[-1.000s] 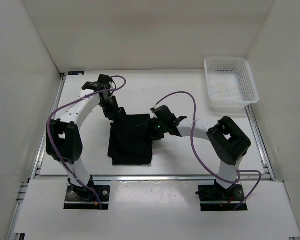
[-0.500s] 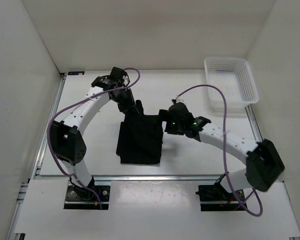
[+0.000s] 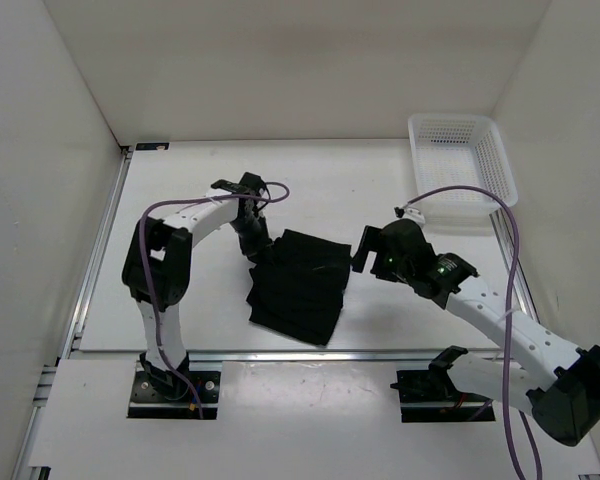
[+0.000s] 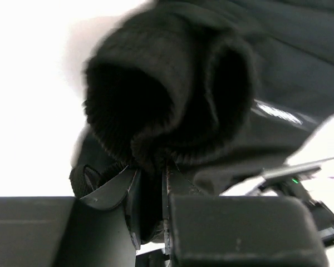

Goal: Fold and stack the shorts
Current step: Fold the shorts

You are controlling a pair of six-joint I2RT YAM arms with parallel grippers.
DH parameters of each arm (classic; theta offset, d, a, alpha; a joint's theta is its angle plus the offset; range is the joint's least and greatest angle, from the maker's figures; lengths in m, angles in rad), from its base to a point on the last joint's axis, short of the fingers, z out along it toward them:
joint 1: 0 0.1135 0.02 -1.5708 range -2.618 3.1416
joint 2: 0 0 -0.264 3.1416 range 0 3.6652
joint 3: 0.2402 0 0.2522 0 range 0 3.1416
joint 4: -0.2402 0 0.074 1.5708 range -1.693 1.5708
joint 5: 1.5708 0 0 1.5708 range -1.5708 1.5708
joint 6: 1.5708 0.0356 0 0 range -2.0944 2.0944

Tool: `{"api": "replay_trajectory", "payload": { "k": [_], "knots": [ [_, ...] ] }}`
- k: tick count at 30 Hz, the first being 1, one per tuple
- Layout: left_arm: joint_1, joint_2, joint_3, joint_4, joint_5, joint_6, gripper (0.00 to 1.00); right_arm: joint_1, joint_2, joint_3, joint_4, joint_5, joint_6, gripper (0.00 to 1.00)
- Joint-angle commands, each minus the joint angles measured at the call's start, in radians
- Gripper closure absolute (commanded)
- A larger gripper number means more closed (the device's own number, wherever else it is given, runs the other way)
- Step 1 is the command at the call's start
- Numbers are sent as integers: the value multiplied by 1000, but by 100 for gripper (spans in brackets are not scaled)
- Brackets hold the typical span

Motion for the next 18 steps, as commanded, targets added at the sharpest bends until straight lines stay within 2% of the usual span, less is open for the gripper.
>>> {"api": "replay_trajectory", "payload": {
  "k": [1, 2, 5, 6, 7, 8, 10, 13, 16, 17, 18],
  "knots": [
    [-13, 48, 23, 34, -51, 60, 90, -3, -31, -15, -32, 30, -1, 0],
    [-13, 61, 38, 34, -51, 76, 90, -3, -31, -15, -32, 30, -1, 0],
    [-22, 70, 47, 11, -105, 86, 65, -3, -20, -15, -32, -8, -10, 0],
    [-22, 70, 47, -2, -122, 86, 37, -3, -10, -15, -13, -47, -25, 0],
    [-22, 56, 47, -19, -142, 86, 24, -3, 4, -15, -13, -67, -25, 0],
    [-22, 33, 47, -30, -180, 95, 13, -3, 4, -15, 4, -88, -25, 0],
    [-22, 7, 59, -50, -206, 95, 0, -3, 45, -34, 64, -149, -25, 0],
    [-22, -43, 73, -90, -245, 95, 0, -3, 148, -64, 151, -292, 13, 2],
    [-22, -109, 75, -102, -256, 95, 0, 16, 233, -87, 213, -315, 39, 16],
    [-22, -141, 58, -102, -265, 84, 3, 16, 262, -87, 224, -315, 39, 28],
    [-22, -157, 47, -102, -265, 84, 6, 16, 279, -87, 236, -315, 39, 33]
  ]
}}
